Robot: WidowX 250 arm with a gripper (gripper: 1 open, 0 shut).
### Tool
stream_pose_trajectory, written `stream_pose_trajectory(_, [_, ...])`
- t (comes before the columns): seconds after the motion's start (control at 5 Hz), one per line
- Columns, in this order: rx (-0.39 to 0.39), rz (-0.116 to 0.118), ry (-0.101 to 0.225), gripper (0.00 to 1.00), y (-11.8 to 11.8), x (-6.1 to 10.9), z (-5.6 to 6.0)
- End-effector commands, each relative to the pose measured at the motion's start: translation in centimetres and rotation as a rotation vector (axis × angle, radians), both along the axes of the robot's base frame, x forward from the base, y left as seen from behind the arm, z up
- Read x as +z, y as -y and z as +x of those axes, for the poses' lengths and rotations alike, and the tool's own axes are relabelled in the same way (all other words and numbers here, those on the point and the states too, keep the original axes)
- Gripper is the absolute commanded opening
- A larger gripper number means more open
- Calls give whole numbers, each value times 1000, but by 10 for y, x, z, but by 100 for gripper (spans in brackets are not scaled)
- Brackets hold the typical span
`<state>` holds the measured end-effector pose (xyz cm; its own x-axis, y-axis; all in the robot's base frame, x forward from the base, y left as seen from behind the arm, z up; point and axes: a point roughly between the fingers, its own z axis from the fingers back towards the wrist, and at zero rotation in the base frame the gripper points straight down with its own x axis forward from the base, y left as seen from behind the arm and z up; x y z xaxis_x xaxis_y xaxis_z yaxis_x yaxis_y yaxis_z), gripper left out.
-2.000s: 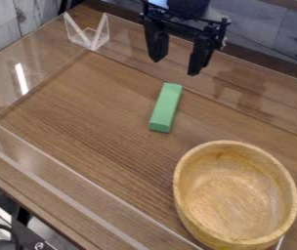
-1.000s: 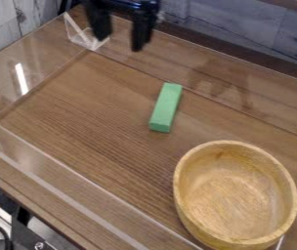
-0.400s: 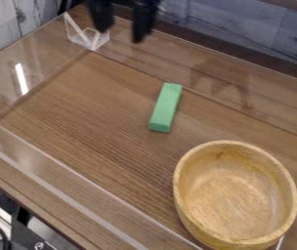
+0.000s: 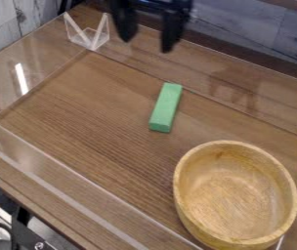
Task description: Put green stick into wooden bowl
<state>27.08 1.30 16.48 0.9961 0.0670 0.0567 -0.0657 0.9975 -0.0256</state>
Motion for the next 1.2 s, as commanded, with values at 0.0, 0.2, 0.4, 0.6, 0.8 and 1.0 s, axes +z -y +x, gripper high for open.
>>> stream_pose_trajectory(0.0, [30,13,83,100,-23,11,8])
stream_pose_trajectory(0.2, [36,19,100,100,-40,9,8])
stream_pose_trajectory(0.4, [7,13,102,100,-19,9,0])
stream_pose_trajectory(0.6, [15,25,141,100,-31,8,11])
stream_pose_trajectory(0.8, [-3,26,139,100,-21,7,8])
stream_pose_trajectory(1.0, [-31,24,140,100,-7,7,3])
